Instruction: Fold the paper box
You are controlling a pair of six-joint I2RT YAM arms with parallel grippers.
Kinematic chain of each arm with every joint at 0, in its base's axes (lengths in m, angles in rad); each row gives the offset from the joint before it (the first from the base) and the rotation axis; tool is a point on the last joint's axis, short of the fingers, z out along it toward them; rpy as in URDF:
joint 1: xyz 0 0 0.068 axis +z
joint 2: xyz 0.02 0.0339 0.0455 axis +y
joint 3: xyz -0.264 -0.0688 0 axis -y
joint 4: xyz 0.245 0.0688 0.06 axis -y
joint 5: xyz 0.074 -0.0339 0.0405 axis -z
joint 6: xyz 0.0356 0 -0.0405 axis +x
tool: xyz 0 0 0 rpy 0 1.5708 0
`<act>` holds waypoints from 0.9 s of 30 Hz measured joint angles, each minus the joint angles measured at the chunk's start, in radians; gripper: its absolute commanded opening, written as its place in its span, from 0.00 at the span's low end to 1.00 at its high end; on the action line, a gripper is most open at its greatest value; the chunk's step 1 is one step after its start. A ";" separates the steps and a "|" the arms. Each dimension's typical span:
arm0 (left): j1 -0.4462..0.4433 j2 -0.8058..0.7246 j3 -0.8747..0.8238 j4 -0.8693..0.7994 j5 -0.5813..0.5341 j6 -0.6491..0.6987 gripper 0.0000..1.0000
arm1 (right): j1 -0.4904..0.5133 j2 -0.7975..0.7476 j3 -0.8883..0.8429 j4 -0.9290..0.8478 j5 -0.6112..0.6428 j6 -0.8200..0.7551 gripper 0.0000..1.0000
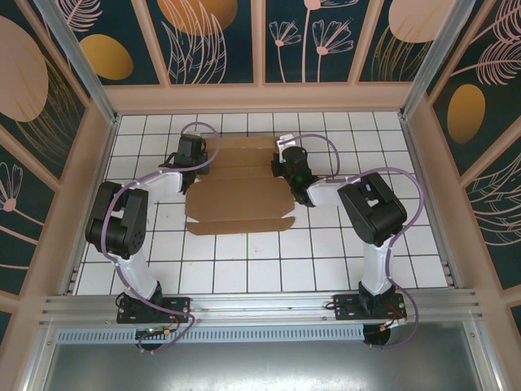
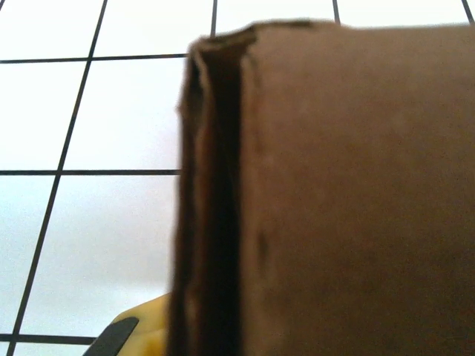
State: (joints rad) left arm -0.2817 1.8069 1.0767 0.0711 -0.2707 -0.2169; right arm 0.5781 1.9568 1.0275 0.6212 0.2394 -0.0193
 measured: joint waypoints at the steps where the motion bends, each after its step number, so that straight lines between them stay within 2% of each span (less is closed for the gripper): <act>1: 0.000 0.000 0.000 0.000 -0.001 -0.003 0.14 | 0.001 0.000 0.000 0.000 0.002 0.000 0.06; 6: -0.006 0.000 0.000 -0.002 -0.027 -0.036 0.31 | 0.005 -0.005 -0.010 0.007 0.010 0.000 0.07; 10: -0.006 -0.004 -0.012 -0.003 -0.026 -0.084 0.40 | 0.005 -0.008 -0.018 0.012 0.020 0.000 0.07; 19: -0.005 -0.063 -0.142 0.108 0.019 -0.120 0.40 | 0.004 -0.009 -0.025 0.024 0.012 0.000 0.08; 27: -0.002 -0.055 -0.143 0.137 0.034 -0.176 0.42 | -0.001 -0.011 -0.025 0.023 -0.007 0.000 0.08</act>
State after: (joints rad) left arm -0.2840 1.7515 0.9333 0.2077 -0.2363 -0.3927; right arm 0.5774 1.9461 1.0027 0.6441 0.2325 -0.0193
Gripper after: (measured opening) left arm 0.417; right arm 0.100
